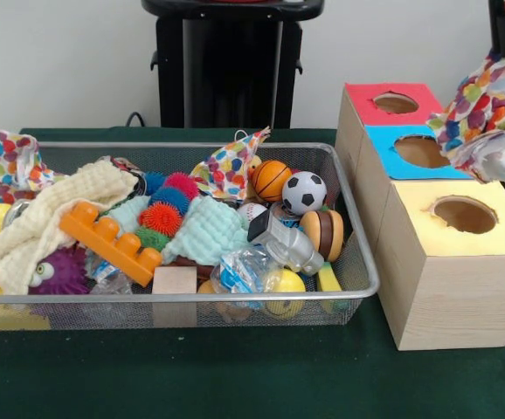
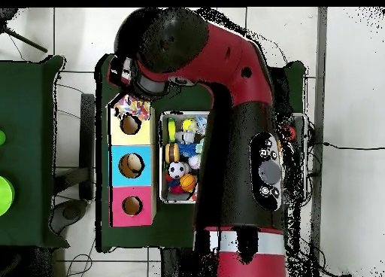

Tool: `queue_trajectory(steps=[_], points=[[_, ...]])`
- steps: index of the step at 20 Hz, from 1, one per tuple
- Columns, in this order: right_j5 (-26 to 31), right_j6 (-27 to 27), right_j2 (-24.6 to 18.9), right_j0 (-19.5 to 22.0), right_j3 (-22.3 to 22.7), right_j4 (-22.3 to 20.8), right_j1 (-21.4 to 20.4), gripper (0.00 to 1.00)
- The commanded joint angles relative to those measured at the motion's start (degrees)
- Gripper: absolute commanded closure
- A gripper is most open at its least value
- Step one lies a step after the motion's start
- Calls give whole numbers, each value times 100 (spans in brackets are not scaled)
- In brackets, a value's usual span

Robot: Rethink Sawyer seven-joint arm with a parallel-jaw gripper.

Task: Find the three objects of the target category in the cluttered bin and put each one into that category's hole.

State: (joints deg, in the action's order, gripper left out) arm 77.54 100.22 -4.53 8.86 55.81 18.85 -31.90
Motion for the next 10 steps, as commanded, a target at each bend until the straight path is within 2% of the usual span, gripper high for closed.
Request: queue_trajectory(steps=[1,6,10], points=[[-453,447,-225,209,923,-37,111,100],[-863,329,-250,242,1281,-16,72,100],[-965,415,-218,145,1289,-120,115,100]])
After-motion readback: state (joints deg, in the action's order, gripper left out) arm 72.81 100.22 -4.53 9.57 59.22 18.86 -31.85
